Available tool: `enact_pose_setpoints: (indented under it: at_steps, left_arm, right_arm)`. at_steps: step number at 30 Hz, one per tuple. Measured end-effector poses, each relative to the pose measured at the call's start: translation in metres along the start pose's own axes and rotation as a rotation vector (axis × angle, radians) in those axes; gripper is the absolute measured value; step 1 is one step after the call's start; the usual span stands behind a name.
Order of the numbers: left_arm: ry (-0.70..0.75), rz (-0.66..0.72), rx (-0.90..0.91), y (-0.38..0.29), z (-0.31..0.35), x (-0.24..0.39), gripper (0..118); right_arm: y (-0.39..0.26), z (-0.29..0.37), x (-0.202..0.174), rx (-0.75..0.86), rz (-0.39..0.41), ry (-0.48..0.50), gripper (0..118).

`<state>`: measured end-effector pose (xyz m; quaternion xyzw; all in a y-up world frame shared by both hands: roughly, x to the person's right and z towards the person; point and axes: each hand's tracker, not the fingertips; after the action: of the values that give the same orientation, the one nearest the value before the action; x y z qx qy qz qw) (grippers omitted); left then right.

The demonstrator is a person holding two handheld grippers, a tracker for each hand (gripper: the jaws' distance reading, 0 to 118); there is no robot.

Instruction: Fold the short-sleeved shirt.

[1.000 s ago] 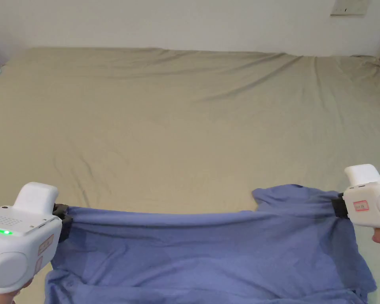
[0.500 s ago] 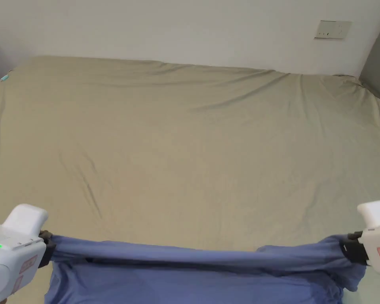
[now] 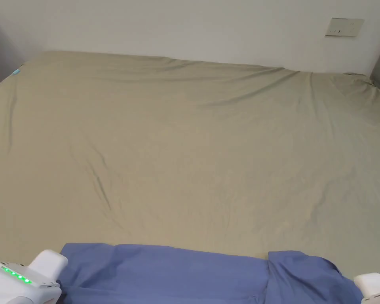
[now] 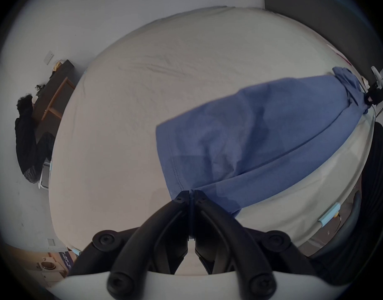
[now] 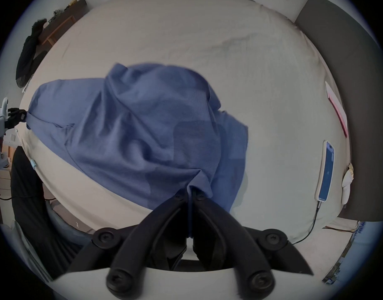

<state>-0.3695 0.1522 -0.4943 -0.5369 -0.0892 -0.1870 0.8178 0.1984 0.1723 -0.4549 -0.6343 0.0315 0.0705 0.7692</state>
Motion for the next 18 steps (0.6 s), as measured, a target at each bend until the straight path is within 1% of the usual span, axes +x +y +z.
enact_pose_setpoints:
  at_steps: [5, 7, 9, 11, 12, 13, 14, 15, 16, 17, 18]
  left_arm:
    - [-0.054, 0.001, -0.057, -0.004, -0.030, 0.001, 0]
    - [-0.074, 0.056, -0.048, -0.001, -0.026, -0.005, 0]
    - [-0.084, 0.055, -0.053, -0.001, -0.024, -0.009, 0]
    - [-0.085, 0.051, -0.047, -0.003, -0.025, -0.007, 6]
    - [-0.078, 0.045, -0.042, -0.003, -0.023, -0.005, 15]
    - [-0.058, 0.030, -0.036, -0.003, -0.020, -0.003, 34]
    - [-0.018, 0.013, -0.021, -0.002, -0.016, -0.001, 57]
    - [0.031, 0.010, -0.003, 0.000, -0.011, -0.002, 85]
    - [0.015, 0.026, 0.012, 0.004, -0.005, -0.005, 92]
    - [-0.035, 0.077, 0.055, 0.010, 0.005, -0.010, 97]
    - [-0.058, 0.122, 0.103, 0.015, 0.014, -0.014, 102]
  right_arm:
    - [0.002, -0.022, -0.008, -0.019, 0.015, -0.037, 4]
    - [0.001, -0.033, -0.007, -0.018, 0.022, -0.046, 6]
    - [0.003, -0.029, -0.008, -0.014, 0.016, -0.054, 8]
    - [0.004, -0.030, -0.001, -0.013, 0.020, -0.057, 14]
    - [0.004, -0.029, 0.003, -0.010, 0.018, -0.060, 27]
    - [0.004, -0.025, 0.005, -0.003, 0.010, -0.063, 48]
    - [0.006, -0.018, 0.007, 0.013, -0.004, -0.070, 77]
    - [0.008, -0.010, 0.009, 0.041, -0.019, -0.096, 105]
    - [0.012, 0.001, 0.012, 0.084, -0.035, -0.143, 107]
    - [0.016, 0.014, 0.015, 0.133, -0.060, -0.164, 109]
    - [0.020, 0.029, 0.018, 0.191, -0.076, -0.160, 109]
